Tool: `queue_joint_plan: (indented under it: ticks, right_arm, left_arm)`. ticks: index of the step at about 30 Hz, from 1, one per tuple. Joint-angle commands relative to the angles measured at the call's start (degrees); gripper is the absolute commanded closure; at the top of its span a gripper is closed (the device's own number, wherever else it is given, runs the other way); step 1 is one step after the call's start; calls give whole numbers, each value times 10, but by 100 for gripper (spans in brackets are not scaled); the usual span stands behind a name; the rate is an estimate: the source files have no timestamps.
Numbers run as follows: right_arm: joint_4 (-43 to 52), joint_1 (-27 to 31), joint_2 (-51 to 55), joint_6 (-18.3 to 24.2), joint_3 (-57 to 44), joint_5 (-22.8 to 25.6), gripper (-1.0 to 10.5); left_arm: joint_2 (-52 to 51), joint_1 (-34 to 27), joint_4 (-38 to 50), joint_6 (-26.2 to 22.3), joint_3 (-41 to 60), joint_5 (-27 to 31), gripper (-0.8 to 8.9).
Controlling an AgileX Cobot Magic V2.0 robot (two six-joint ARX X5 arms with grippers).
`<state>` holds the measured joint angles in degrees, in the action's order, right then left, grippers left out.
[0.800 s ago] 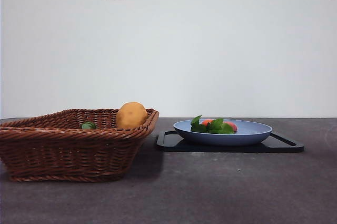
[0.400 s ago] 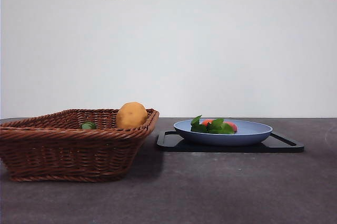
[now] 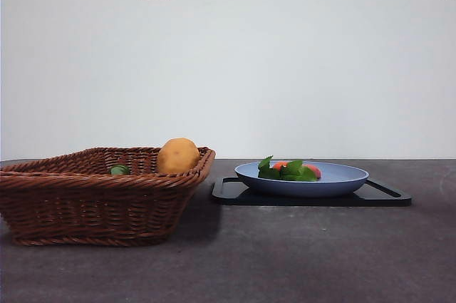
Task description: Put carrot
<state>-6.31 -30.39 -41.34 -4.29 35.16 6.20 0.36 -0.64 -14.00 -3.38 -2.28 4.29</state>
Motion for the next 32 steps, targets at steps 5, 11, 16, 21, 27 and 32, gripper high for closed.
queue_joint_plan:
  ticks: [5, 11, 16, 21, 27, 32]
  right_arm:
    - [7, -4, -2, -6, 5, 2, 943]
    - [7, -4, -2, -6, 5, 2, 943]
    - [-5, 0, 27, 39, 5, 10, 943]
    - [-15, 51, 123, 89, -47, 0, 943]
    - [-14, 189, 258, 71, -178, -99, 943]
    - [13, 256, 327, 63, -269, -122, 943]
  left_arm:
    - [-2, -2, 7, 4, 5, -1, 805]
    - [-2, -2, 7, 4, 5, -1, 805]
    - [-2, -2, 7, 4, 5, -1, 805]
    - [-2, -2, 7, 4, 5, -1, 805]
    - [-2, -2, 7, 4, 5, -1, 805]
    - [-2, -2, 7, 4, 5, -1, 805]
